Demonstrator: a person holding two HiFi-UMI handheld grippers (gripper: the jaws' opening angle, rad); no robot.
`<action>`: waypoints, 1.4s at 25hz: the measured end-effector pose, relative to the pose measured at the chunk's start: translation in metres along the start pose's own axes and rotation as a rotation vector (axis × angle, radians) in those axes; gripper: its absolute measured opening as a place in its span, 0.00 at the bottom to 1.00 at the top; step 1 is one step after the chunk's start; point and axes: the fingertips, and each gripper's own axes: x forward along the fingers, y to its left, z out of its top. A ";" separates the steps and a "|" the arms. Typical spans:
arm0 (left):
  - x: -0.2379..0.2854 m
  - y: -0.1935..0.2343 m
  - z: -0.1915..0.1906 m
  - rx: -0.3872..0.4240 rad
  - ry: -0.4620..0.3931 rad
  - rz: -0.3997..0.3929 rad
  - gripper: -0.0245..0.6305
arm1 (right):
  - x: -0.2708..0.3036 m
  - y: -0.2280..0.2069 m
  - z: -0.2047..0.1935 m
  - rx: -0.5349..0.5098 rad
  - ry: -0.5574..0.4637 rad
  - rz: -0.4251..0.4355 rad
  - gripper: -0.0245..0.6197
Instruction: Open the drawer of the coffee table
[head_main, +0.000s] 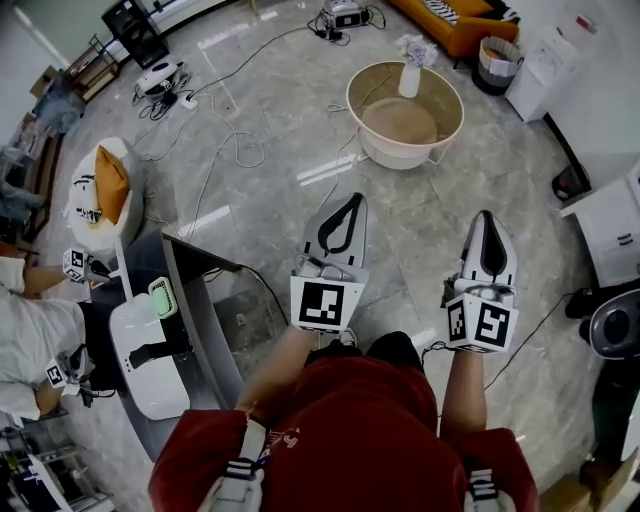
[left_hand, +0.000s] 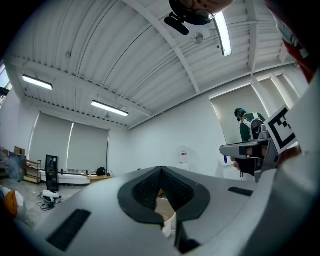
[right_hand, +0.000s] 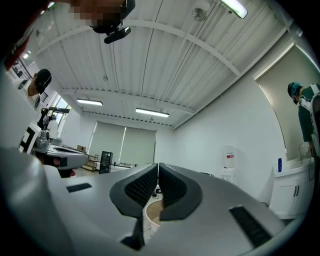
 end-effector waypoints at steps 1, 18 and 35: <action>0.002 0.002 -0.002 -0.005 0.004 -0.004 0.06 | 0.003 0.002 -0.001 -0.001 0.001 0.000 0.07; 0.213 0.029 -0.068 0.032 0.014 0.027 0.06 | 0.189 -0.093 -0.099 0.033 0.074 0.000 0.08; 0.375 0.059 -0.139 0.062 0.076 -0.011 0.06 | 0.339 -0.126 -0.194 0.077 0.171 0.057 0.08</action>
